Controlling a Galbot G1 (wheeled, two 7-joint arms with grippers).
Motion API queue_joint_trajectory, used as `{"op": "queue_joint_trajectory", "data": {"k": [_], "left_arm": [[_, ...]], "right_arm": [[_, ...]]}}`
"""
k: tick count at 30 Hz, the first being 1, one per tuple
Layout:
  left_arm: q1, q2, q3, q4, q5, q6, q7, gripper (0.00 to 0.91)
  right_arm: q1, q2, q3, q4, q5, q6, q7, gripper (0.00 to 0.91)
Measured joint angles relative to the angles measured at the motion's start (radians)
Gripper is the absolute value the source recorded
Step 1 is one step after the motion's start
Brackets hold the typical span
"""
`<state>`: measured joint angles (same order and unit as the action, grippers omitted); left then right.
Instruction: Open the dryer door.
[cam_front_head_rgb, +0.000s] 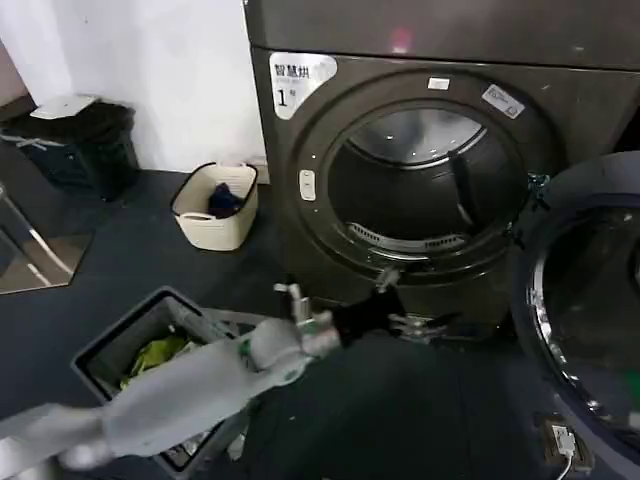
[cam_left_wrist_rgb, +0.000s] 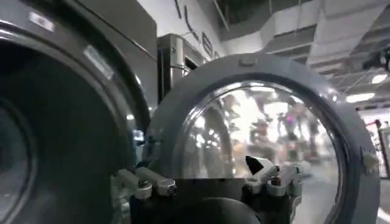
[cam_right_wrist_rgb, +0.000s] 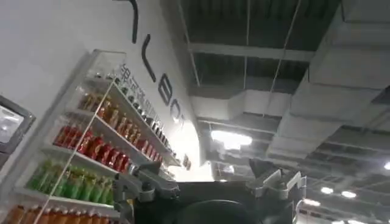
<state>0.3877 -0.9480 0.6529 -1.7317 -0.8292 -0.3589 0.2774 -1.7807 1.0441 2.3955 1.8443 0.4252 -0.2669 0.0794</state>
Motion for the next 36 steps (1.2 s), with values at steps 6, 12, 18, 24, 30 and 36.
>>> {"op": "queue_joint_trajectory", "data": {"k": [6, 12, 18, 24, 30, 36], "left_arm": [[0.09, 0.171, -0.075, -0.07, 0.026, 0.023, -0.027, 0.907], [0.187, 0.354, -0.161, -0.152, 0.057, 0.153, -0.063, 0.907], [0.318, 0.554, -0.304, -0.224, 0.139, 0.314, -0.063, 0.907], [0.372, 0.723, -0.396, -0.268, 0.133, 0.488, -0.046, 0.907], [0.369, 0.884, -0.366, -0.279, 0.196, 0.577, 0.031, 0.907], [0.368, 0.953, -0.341, -0.205, 0.32, 0.597, 0.11, 0.907]], "right_arm": [[0.012, -0.005, -0.011, 0.013, -0.03, -0.004, -0.001, 0.907], [0.024, -0.005, -0.013, 0.031, -0.074, -0.002, -0.007, 0.907], [0.037, -0.014, -0.013, 0.031, -0.09, -0.01, -0.023, 0.907], [0.047, -0.023, -0.027, 0.018, -0.089, -0.01, -0.033, 0.907], [0.06, -0.025, -0.041, 0.022, -0.088, -0.008, -0.04, 0.907], [0.06, -0.025, -0.039, 0.027, -0.083, -0.007, -0.049, 0.907]]}}
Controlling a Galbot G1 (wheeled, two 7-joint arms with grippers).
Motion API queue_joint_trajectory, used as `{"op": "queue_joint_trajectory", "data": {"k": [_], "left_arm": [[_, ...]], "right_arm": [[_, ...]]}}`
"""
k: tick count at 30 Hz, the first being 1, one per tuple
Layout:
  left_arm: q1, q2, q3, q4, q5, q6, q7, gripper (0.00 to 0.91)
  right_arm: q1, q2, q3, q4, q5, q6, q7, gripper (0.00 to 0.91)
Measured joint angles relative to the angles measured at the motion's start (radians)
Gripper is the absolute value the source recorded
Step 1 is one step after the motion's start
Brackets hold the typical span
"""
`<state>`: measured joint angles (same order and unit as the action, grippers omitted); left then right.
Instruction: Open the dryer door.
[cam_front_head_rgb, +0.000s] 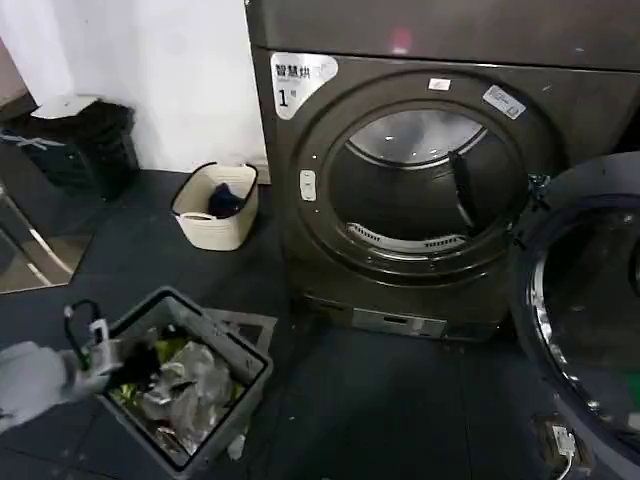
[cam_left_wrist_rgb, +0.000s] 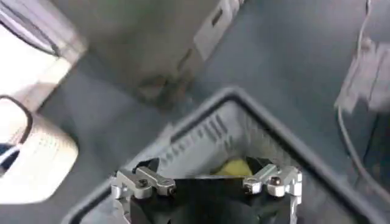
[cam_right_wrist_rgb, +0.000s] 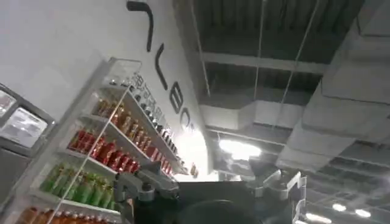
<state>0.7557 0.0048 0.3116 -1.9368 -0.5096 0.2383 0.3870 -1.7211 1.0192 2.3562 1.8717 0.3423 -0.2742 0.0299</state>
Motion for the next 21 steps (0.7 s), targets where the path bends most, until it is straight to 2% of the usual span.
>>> {"op": "queue_joint_trajectory", "data": {"k": [6, 21], "left_arm": [[0.0, 0.027, 0.006, 0.039, 0.071, 0.039, 0.066, 0.907], [-0.001, 0.022, 0.007, 0.063, 0.08, 0.006, 0.053, 0.907]], "right_arm": [[-0.006, 0.0, 0.002, 0.001, 0.002, 0.0, -0.002, 0.907], [-0.014, 0.004, 0.01, 0.011, -0.004, 0.0, -0.003, 0.907]]}}
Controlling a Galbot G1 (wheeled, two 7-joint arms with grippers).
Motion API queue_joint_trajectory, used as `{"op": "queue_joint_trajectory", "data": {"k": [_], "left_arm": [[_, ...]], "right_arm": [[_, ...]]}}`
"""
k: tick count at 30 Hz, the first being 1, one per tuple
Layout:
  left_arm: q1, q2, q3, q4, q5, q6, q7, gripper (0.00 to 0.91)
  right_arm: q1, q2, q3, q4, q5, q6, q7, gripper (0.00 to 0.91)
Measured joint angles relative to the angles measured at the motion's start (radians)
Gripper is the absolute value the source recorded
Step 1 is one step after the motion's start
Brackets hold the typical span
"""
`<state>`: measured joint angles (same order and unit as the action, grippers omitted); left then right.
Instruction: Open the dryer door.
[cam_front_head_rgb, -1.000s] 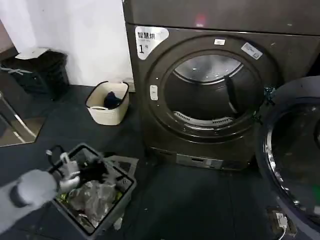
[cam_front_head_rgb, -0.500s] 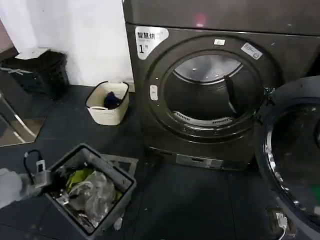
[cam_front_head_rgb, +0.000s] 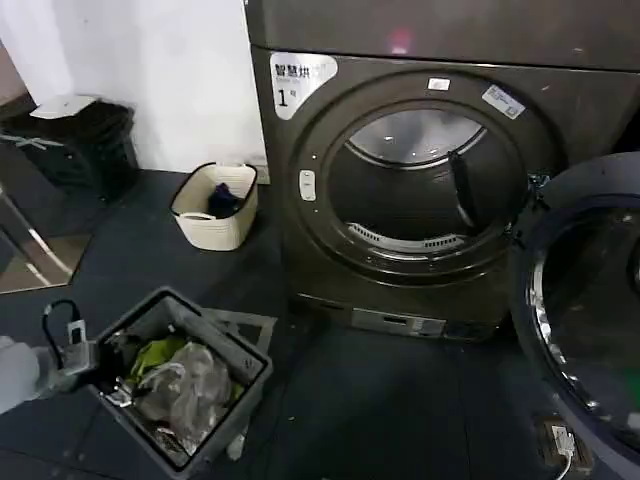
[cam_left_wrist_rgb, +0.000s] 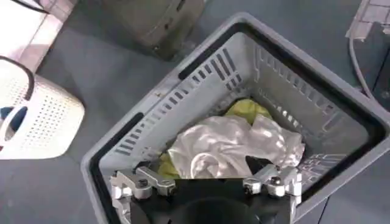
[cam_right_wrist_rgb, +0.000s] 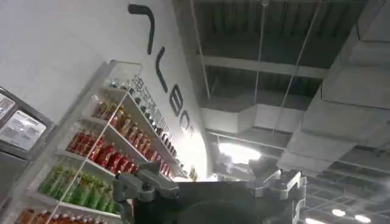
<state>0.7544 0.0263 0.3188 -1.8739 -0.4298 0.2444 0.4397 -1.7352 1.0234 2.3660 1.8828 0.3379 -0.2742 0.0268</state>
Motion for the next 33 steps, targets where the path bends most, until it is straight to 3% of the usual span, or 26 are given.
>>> {"op": "queue_joint_trajectory", "data": {"k": [6, 33], "left_arm": [[0.002, 0.001, 0.002, 0.019, 0.057, 0.025, 0.026, 0.907], [0.003, 0.006, 0.005, 0.037, 0.055, 0.03, 0.006, 0.907]], "right_arm": [[0.001, 0.005, -0.003, 0.006, 0.0, 0.0, -0.001, 0.907], [0.011, -0.002, -0.015, 0.003, -0.009, 0.001, -0.002, 0.907]]}}
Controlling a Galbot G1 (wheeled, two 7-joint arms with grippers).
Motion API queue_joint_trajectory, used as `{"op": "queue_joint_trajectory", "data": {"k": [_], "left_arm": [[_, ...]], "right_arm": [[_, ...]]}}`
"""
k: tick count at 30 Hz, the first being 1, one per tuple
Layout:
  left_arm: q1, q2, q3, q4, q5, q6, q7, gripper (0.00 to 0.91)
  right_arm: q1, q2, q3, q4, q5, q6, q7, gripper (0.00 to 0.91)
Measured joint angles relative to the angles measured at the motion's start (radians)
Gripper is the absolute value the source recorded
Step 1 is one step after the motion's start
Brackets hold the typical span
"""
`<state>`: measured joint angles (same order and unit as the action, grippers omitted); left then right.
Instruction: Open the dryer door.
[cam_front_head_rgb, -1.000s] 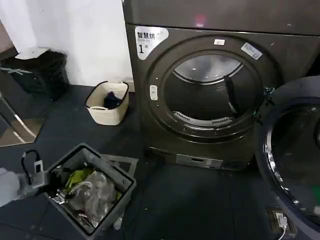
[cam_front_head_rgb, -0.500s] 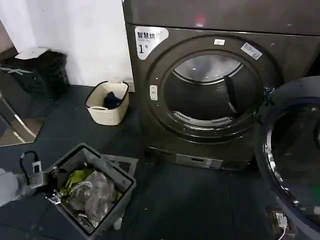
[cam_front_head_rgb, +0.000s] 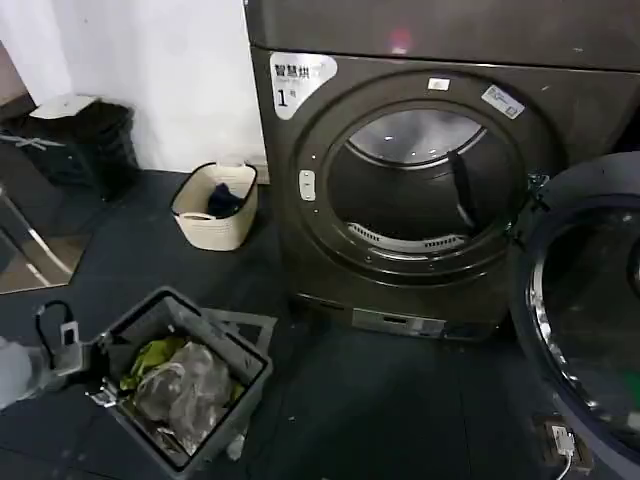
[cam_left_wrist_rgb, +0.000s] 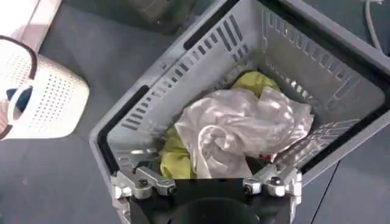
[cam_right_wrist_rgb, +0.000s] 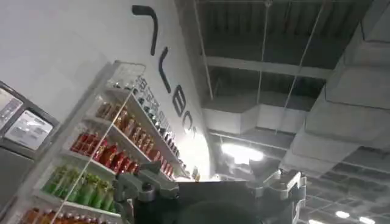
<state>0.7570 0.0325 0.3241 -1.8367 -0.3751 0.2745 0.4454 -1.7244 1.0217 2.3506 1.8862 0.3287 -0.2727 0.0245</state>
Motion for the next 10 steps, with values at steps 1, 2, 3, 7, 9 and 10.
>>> {"op": "queue_joint_trajectory", "data": {"k": [1, 2, 3, 7, 9, 10], "left_arm": [[0.0, 0.0, 0.0, 0.001, 0.004, 0.001, 0.001, 0.907], [0.0, 0.0, 0.0, 0.002, 0.008, 0.002, 0.005, 0.907], [0.0, 0.0, 0.0, 0.003, 0.011, 0.002, 0.008, 0.907], [0.0, 0.004, 0.0, 0.005, 0.019, -0.002, 0.019, 0.907], [0.0, 0.008, 0.0, 0.007, 0.023, -0.002, 0.024, 0.907], [0.0, 0.01, 0.0, 0.008, 0.024, -0.004, 0.025, 0.907]], "right_arm": [[-0.001, 0.0, 0.001, 0.0, 0.0, 0.0, 0.0, 0.907], [-0.001, 0.0, 0.002, 0.0, 0.0, 0.0, 0.0, 0.907], [-0.001, 0.0, 0.003, 0.0, 0.0, 0.0, 0.0, 0.907], [-0.003, 0.0, 0.007, -0.001, -0.001, 0.0, 0.0, 0.907], [-0.004, 0.0, 0.009, -0.001, -0.001, 0.0, 0.0, 0.907], [-0.004, 0.0, 0.009, -0.001, -0.001, 0.0, 0.0, 0.907]]}}
